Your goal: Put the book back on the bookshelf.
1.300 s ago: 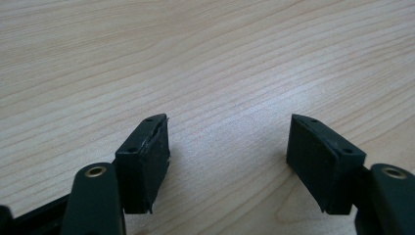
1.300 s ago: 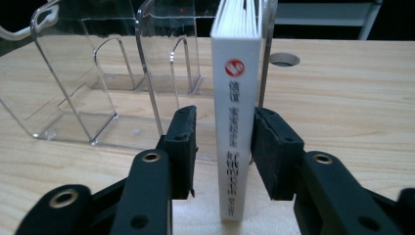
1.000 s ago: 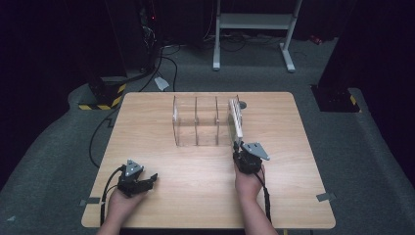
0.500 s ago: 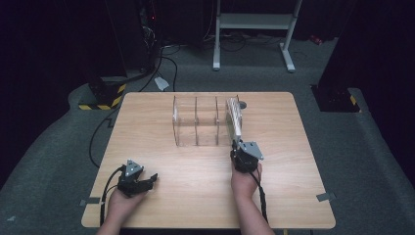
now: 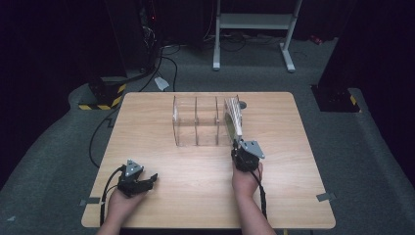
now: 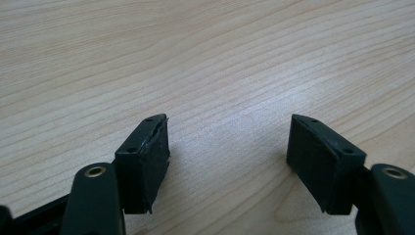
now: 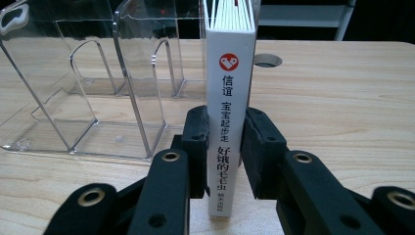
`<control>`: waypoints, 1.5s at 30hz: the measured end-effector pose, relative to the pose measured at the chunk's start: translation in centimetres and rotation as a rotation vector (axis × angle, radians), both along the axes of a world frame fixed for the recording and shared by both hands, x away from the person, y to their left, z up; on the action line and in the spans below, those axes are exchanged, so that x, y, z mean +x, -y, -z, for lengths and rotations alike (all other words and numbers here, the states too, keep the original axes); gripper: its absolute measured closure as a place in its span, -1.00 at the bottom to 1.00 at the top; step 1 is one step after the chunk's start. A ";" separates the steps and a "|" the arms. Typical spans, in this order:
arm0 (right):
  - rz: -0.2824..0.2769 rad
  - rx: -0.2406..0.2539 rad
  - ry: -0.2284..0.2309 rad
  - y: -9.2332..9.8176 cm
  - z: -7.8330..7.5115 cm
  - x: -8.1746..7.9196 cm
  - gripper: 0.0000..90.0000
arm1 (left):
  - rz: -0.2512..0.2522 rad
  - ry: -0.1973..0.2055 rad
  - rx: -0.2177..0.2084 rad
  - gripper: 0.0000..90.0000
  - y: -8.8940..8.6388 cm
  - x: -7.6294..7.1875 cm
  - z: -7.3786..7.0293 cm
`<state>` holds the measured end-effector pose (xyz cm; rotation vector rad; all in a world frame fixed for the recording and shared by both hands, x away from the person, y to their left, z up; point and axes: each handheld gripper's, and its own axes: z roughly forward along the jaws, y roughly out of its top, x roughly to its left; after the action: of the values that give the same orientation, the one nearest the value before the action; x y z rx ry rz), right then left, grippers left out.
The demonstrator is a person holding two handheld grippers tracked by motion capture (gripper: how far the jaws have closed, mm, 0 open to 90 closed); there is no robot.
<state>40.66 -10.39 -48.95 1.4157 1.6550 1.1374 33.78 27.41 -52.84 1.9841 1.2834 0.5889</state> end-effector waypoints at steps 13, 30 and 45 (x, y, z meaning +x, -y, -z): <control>-0.046 0.017 0.000 0.5 -0.5 -0.1 0.09 | -0.001 0.002 0.000 -0.28 0.0 0.0 0.0; -0.274 -0.013 -0.043 2.0 -1.2 -2.0 -0.36 | 0.002 0.000 0.000 -0.28 0.1 -0.1 0.0; -0.288 -0.151 -0.161 5.3 2.0 -5.9 -0.57 | 0.004 0.001 -0.001 -0.28 0.1 -0.1 0.0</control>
<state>34.79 -15.72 -50.91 1.2270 2.0652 1.0463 33.68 27.28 -52.86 1.9850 1.2787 0.5878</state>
